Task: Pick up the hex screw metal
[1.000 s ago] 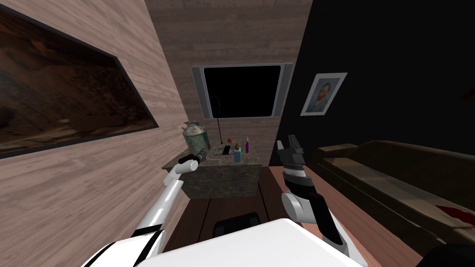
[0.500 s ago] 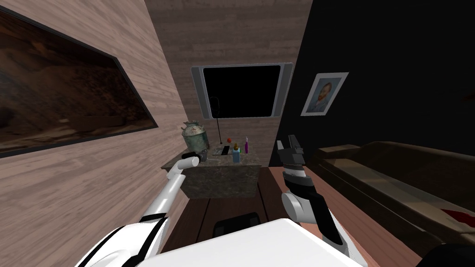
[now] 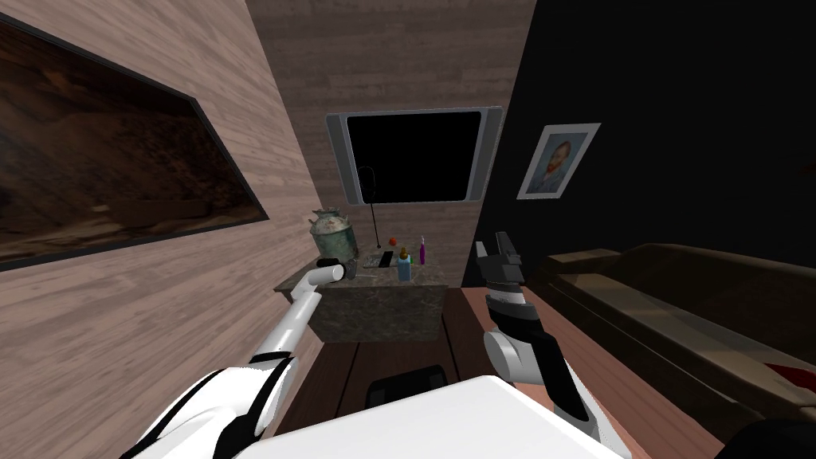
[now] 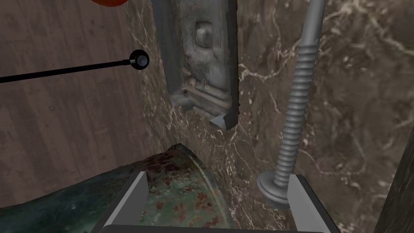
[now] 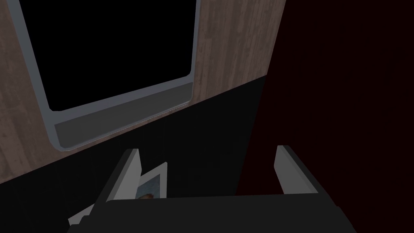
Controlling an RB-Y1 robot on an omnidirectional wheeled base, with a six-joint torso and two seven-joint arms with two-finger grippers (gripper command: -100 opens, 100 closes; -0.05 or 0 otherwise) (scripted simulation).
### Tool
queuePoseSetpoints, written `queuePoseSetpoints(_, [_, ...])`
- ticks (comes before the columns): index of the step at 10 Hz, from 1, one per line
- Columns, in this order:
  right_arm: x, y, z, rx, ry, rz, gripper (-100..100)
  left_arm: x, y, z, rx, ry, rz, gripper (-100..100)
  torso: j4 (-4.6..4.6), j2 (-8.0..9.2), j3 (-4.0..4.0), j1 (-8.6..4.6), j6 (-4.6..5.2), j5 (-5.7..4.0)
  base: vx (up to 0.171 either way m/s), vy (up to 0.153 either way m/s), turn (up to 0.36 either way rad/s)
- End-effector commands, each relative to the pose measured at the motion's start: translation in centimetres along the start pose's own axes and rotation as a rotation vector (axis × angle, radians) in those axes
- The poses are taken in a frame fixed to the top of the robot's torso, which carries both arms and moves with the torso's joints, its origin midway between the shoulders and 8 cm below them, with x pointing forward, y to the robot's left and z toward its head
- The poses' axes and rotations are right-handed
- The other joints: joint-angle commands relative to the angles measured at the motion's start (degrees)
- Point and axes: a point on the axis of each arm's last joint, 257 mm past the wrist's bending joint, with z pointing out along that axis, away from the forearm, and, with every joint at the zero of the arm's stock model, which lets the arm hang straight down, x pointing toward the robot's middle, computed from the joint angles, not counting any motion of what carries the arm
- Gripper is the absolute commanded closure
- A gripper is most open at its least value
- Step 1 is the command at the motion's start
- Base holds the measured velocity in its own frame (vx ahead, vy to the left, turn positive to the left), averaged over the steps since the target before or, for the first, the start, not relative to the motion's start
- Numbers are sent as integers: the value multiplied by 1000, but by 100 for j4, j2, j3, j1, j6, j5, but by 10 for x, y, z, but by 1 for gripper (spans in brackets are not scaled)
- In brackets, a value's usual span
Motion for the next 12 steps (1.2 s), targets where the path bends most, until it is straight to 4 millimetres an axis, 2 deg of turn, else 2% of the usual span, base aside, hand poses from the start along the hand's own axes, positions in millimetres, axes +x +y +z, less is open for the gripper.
queuePoseSetpoints(1, [0, 0, 0, 0, 0, 0, 0, 0, 13, 2, -61, 7, -1, -100, 0, 0, 0, 0, 0, 0, 23, -34, 2])
queuePoseSetpoints(2, [0, 0, 0, 0, 0, 0, 0, 0, 6, 3, -85, 7, 7, -100, -1, 0, 0, 0, -1, 0, 40, -43, -4])
queuePoseSetpoints(3, [0, 0, 0, 0, 0, 0, 0, -1, 23, 5, -135, 10, 0, -100, -1, -6, -3, -5, 1, -1, 39, -43, -3])
queuePoseSetpoints(5, [0, 0, 0, 0, 0, 0, 0, -2, 27, 4, -191, 11, 4, -100, -1, 1, 0, 3, -1, 1, 24, -28, -7])
queuePoseSetpoints(6, [0, 0, 0, 0, 0, 0, 0, -1, 39, 4, -228, 15, 0, -100, -1, -4, -2, -1, 0, 0, 35, -31, -8])
queuePoseSetpoints(10, [0, 0, 0, 0, 0, 0, 0, -5, 54, -1, -355, 10, 3, -100, -2, -7, -5, 3, -1, 1, 41, -25, -14])
queuePoseSetpoints(11, [0, 0, 0, 0, 0, 0, 0, -5, 66, -3, -394, 15, -2, -100, -3, -14, -8, -1, 0, 0, 64, -33, -16])
queuePoseSetpoints(12, [0, 0, 0, 0, 0, 0, 0, -7, 65, -6, -427, 8, 4, -100, -5, -14, -9, -1, -1, 0, 67, -48, -25])
